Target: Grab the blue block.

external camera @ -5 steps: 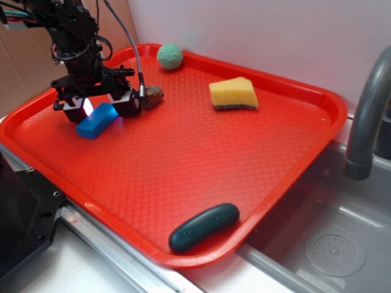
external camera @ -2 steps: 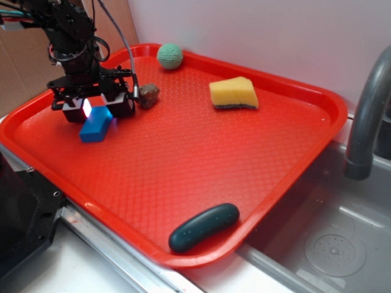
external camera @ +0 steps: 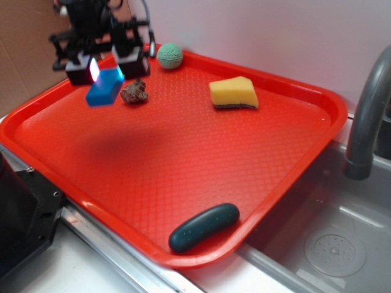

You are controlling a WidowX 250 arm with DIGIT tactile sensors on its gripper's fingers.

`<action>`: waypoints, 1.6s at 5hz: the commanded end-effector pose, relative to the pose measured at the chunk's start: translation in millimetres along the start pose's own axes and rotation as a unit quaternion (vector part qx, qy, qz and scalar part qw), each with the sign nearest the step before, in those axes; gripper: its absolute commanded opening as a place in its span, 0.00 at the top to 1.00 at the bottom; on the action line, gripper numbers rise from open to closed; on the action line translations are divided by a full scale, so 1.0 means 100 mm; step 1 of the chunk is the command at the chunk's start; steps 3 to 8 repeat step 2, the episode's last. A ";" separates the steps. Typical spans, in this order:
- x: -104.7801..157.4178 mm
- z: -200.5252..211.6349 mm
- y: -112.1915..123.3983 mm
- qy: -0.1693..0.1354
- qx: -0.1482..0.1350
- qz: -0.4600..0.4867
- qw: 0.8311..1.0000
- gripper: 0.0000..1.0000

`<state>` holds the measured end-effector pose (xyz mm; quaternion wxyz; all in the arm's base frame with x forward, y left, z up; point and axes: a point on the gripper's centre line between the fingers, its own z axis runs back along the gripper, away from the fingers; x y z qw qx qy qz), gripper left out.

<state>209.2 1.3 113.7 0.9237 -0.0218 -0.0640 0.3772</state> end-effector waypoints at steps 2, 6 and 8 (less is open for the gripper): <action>-0.34 0.59 -0.36 0.027 -0.077 -0.059 0.995 1.00; -0.34 0.59 -0.36 0.027 -0.077 -0.059 0.995 1.00; -0.34 0.59 -0.36 0.027 -0.077 -0.059 0.995 1.00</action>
